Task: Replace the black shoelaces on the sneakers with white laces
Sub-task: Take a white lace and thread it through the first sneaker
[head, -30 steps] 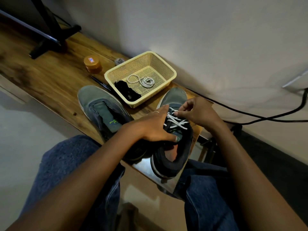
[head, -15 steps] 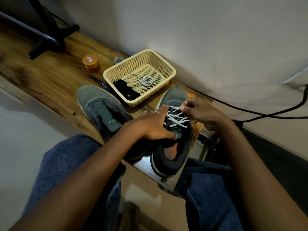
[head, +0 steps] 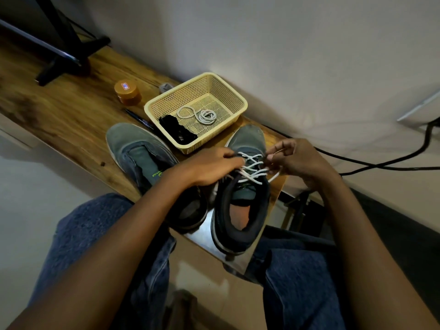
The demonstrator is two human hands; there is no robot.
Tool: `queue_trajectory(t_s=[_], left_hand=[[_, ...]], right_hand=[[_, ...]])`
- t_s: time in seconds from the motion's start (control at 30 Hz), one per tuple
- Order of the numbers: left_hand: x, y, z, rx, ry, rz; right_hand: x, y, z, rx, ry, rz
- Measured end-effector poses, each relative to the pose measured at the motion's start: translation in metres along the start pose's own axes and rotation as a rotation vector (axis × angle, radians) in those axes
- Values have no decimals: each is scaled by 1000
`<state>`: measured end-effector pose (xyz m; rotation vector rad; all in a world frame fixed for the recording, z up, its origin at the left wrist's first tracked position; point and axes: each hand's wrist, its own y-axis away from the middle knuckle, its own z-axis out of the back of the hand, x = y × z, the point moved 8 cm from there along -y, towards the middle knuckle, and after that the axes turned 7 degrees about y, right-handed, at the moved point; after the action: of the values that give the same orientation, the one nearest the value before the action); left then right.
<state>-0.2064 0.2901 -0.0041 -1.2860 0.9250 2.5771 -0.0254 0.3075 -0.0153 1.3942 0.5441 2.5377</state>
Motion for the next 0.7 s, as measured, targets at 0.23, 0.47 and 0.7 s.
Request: queue_trajectory(t_s=[0.23,0.47,0.7], left_hand=[[1,-12,14,-349,-16,-41],[6,-18,15,-387,41,-10],[8,-18,14,-364,38,11]], right_hand=[[17,8,-6,5,228,160],[19,9,-9,40,295,227],[13,9,-10,130,235,218]])
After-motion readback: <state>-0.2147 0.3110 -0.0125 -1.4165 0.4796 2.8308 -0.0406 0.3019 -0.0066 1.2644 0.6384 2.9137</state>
